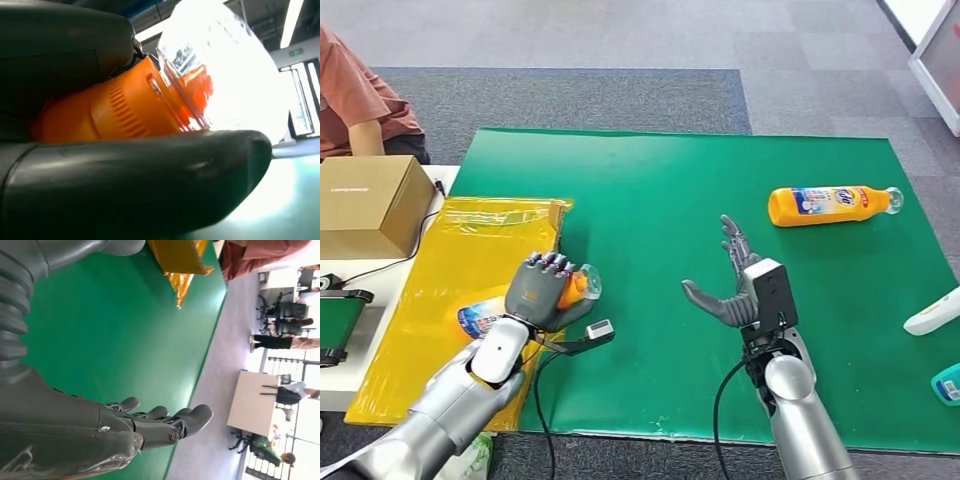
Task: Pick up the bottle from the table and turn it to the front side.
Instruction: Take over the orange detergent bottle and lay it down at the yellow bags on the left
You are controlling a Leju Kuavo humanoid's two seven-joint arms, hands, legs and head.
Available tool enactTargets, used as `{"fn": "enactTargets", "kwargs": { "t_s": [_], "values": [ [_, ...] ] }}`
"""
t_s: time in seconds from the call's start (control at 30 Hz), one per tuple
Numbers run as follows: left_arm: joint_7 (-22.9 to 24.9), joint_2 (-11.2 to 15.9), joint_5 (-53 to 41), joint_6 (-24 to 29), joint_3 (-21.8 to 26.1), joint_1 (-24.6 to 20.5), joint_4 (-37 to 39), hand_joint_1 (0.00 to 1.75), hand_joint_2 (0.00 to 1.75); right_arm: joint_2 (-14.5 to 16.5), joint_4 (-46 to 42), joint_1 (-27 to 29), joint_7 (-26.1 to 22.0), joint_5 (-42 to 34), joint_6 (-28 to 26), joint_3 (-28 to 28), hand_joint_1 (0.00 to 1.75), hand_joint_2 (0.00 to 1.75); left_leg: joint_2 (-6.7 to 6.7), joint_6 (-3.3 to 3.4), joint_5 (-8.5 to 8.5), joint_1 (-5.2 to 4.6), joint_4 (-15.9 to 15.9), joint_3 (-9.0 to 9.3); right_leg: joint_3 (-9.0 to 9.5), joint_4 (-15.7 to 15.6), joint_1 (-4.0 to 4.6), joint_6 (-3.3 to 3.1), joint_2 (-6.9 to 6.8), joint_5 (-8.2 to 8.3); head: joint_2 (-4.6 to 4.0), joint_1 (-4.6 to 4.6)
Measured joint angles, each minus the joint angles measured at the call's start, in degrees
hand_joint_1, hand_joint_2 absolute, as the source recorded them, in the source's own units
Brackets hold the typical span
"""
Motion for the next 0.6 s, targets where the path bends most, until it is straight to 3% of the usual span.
{"fn": "enactTargets", "kwargs": {
  "t_s": [0.17,0.3,0.6],
  "values": [
    [-0.8,-3.9,0.0,-1.8,1.0,-3.4,10.3,1.75,0.00,0.8,-1.4,-1.3,0.2,0.1,0.4,0.7,0.00,1.75,-0.02,-0.01,-0.01,-0.01,0.0,0.25,0.25,0.0,0.00,0.00,-0.01,-0.01,0.00,0.01],
    [1.9,-5.6,0.0,-2.7,1.6,-5.3,16.7,0.00,0.00,1.1,-2.4,-1.7,0.1,0.1,0.4,1.2,0.00,1.75,0.00,-0.09,-0.11,-0.02,-0.1,0.74,0.67,0.0,-0.01,-0.07,0.06,-0.07,0.01,-0.01],
    [2.5,-7.1,0.0,2.4,6.8,-2.9,22.6,0.00,0.00,1.1,-4.6,-1.2,-0.3,0.4,-0.2,1.6,0.00,1.75,-0.02,-0.14,-0.04,0.04,-0.1,0.70,0.63,0.0,0.04,-0.09,-0.01,-0.08,0.00,-0.01]
  ]
}}
